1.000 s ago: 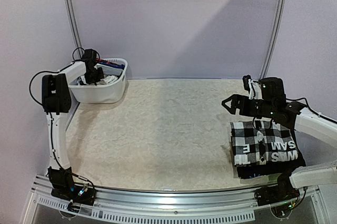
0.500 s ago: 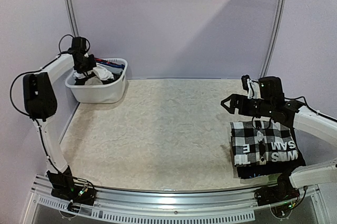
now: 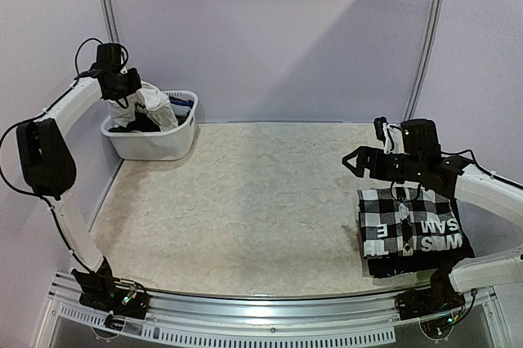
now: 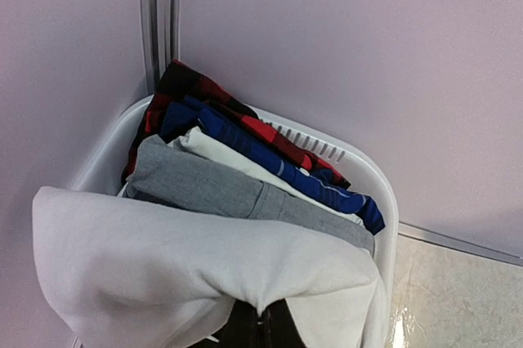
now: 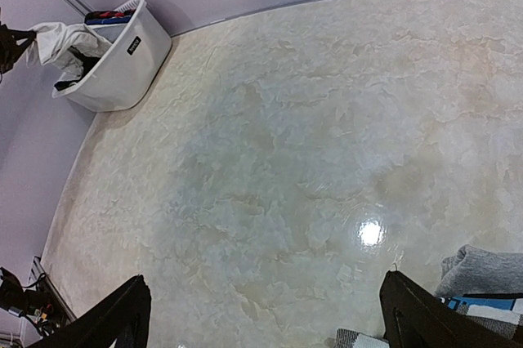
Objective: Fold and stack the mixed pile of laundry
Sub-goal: Pick up the crumpled T-shirt from the bin, then adjust the crumpled T-shirt in the bin.
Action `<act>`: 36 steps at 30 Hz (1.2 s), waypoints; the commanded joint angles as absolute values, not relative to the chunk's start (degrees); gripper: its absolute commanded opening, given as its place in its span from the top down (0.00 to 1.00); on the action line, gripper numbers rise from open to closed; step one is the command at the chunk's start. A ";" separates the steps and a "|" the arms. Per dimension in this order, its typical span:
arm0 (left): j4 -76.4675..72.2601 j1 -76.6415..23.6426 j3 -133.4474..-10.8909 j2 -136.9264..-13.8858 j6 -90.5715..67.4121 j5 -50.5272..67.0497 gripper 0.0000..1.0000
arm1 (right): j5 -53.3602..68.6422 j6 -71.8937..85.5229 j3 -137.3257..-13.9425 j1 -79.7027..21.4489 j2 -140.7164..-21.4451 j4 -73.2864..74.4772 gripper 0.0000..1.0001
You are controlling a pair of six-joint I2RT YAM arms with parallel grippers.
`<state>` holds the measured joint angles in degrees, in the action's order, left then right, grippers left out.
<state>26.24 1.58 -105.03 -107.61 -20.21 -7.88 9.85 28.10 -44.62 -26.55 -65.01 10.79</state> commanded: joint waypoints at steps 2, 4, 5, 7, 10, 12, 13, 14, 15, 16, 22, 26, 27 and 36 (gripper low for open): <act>26.16 1.80 -107.38 -108.67 -20.24 -4.27 1.00 | 11.04 28.03 -45.70 -26.43 -64.40 11.61 0.01; 27.06 1.61 -108.91 -109.45 -20.13 -3.53 1.00 | 11.12 28.10 -45.70 -26.43 -64.34 11.76 0.01; 27.75 1.52 -109.62 -109.78 -20.19 -3.33 1.00 | 11.16 28.19 -45.70 -26.45 -64.34 11.87 0.01; 28.19 0.99 -109.91 -109.75 -20.60 -2.77 1.00 | 11.16 28.13 -45.62 -26.38 -64.22 11.95 0.01; 28.04 -1.15 -109.30 -107.66 -20.39 -1.55 1.00 | 11.08 28.13 -45.62 -26.43 -64.25 11.88 0.01; 28.60 -3.27 -109.95 -106.31 -19.76 -0.96 1.00 | 11.15 28.14 -45.69 -26.45 -64.33 11.77 0.01; 29.25 -4.48 -111.01 -105.32 -19.25 -0.89 1.00 | 11.20 28.16 -45.70 -26.45 -64.46 11.80 0.01; 30.24 -5.65 -111.83 -104.79 -18.78 -1.07 1.00 | 11.31 28.09 -45.78 -26.46 -64.50 11.81 0.01; 31.39 -6.72 -112.73 -104.29 -18.43 -1.09 1.00 | 11.46 28.04 -45.79 -26.46 -64.58 11.78 0.01; 32.33 -7.76 -113.13 -103.66 -18.20 -0.87 1.00 | 11.51 28.04 -45.73 -26.43 -64.59 11.73 0.01; 34.65 -12.65 -113.56 -106.77 -15.40 -0.71 0.88 | 12.28 28.34 -45.62 -26.45 -64.58 11.03 0.01; 45.36 -13.02 -127.06 -121.49 -13.03 6.33 0.86 | 13.23 28.80 -45.62 -26.49 -64.94 10.87 0.01; 49.43 -13.17 -132.50 -125.42 -12.12 5.75 0.82 | 13.39 28.95 -45.62 -26.59 -64.91 10.98 0.01; 43.91 -16.75 -119.88 -114.09 -11.05 -8.72 0.31 | 12.75 29.37 -45.41 -27.28 -63.39 11.35 0.01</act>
<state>46.87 -14.68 -128.31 -127.42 -11.60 -1.91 12.60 28.73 -44.62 -26.76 -64.58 11.22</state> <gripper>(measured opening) 0.635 0.988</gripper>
